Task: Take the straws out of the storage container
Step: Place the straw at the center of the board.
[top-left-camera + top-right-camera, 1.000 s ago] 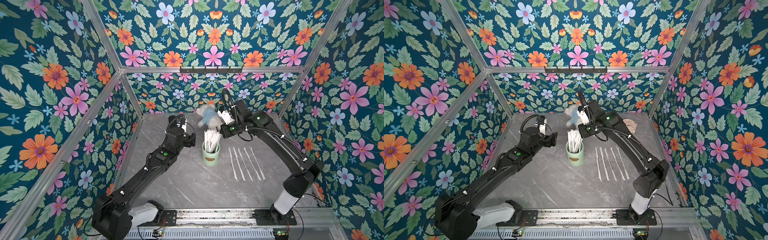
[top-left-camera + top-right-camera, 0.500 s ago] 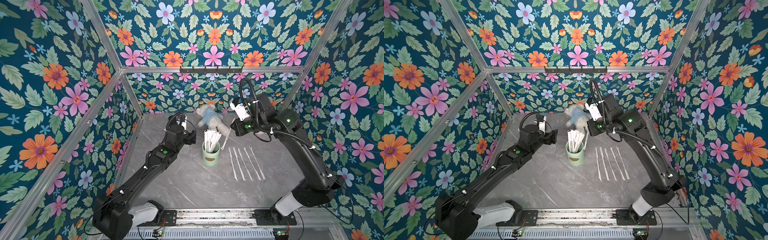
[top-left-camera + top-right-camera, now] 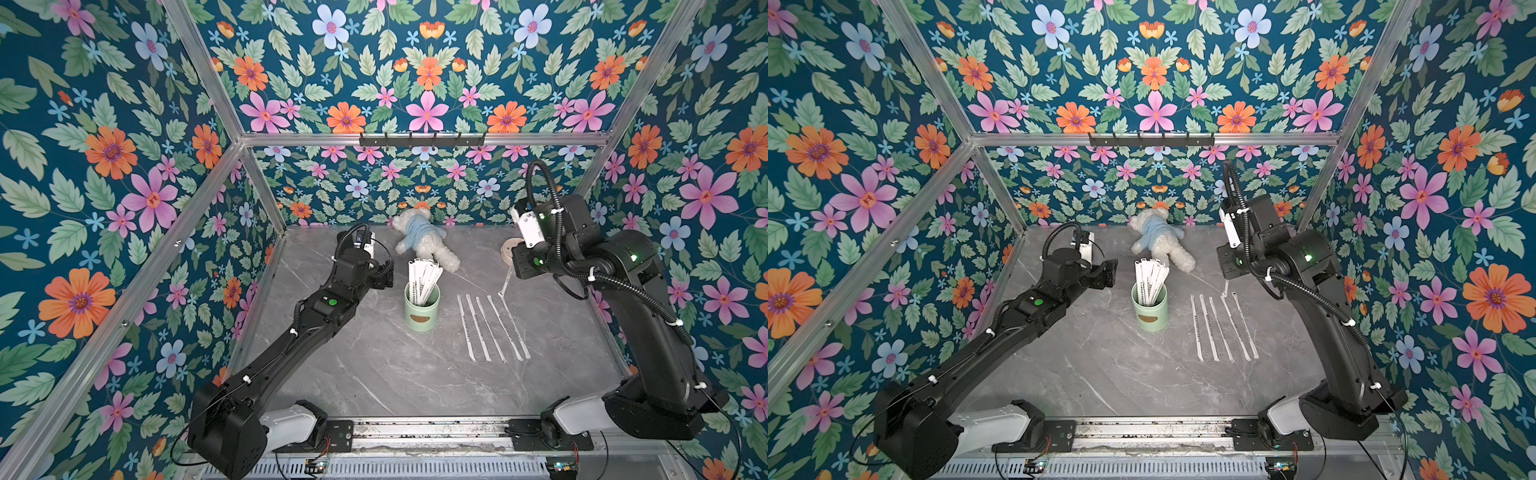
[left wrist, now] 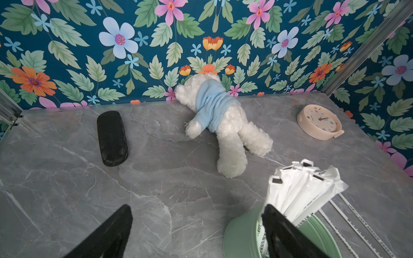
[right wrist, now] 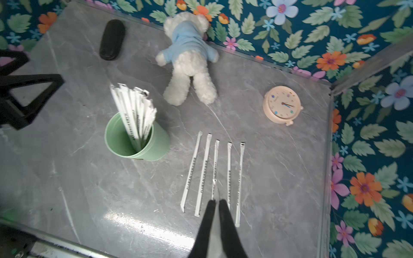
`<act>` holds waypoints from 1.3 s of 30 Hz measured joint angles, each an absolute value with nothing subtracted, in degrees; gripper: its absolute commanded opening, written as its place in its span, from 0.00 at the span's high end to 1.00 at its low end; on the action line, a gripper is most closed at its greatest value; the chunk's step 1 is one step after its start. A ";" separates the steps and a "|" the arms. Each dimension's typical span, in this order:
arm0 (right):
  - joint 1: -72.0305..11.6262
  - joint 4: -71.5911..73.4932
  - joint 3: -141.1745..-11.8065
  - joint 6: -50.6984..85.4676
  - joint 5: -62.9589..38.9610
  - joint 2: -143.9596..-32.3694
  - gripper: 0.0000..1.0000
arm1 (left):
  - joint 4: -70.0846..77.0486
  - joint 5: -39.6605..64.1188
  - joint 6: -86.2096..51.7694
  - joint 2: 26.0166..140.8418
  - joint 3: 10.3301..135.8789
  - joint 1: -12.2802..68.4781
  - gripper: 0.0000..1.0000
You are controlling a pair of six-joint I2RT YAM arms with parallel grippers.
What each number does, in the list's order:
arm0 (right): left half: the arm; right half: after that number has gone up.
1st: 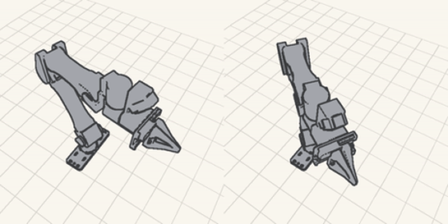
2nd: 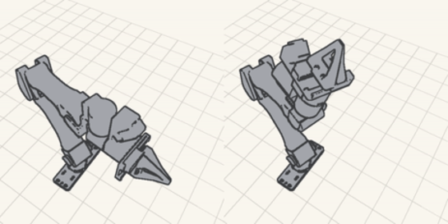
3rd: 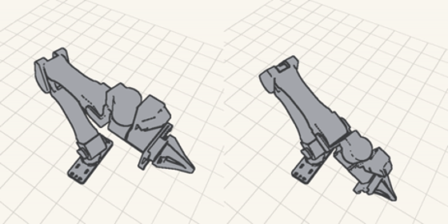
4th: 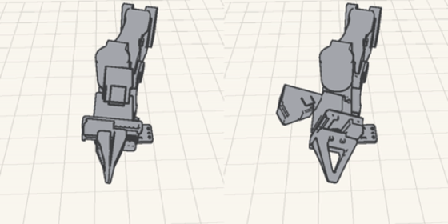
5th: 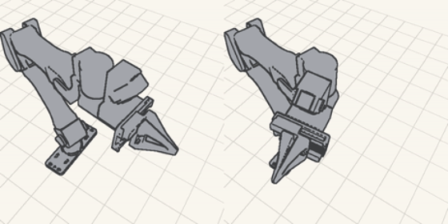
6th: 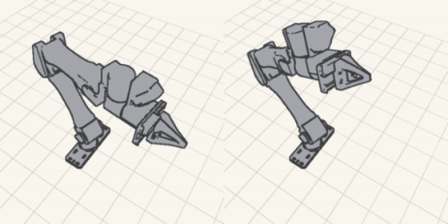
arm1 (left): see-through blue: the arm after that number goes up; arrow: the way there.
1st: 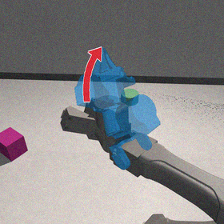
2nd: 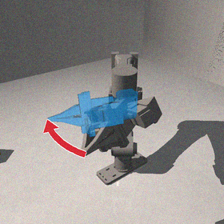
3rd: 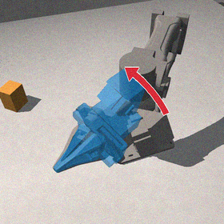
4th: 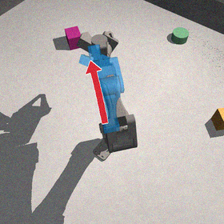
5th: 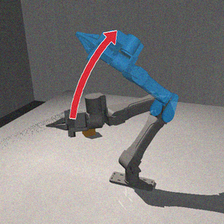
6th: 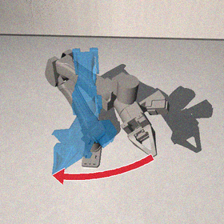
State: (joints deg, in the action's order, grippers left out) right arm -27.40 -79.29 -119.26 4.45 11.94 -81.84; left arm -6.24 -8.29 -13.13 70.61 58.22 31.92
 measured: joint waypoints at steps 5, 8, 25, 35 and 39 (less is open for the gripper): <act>-22.55 -80.77 -117.89 4.64 12.16 -81.52 0.94 | -6.24 -8.54 -13.13 70.61 58.22 31.92 0.07; -20.58 -82.37 -116.36 4.93 12.80 -82.89 0.94 | -6.28 -8.51 -13.13 70.57 58.22 31.92 0.07; -13.45 -88.12 -107.85 8.69 19.75 -98.89 0.94 | -6.44 -9.30 -12.60 69.28 58.19 31.92 0.07; -11.64 -89.38 -106.41 10.20 16.45 -109.73 0.93 | -6.42 -9.08 -12.64 69.32 58.13 31.92 0.07; -10.98 -89.89 -108.40 10.48 14.46 -114.02 0.93 | -6.44 -9.08 -12.64 69.30 57.98 31.92 0.07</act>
State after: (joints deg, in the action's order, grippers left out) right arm -10.98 -89.89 -108.40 10.48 14.46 -114.02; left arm -6.44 -9.08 -12.64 69.30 57.98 31.92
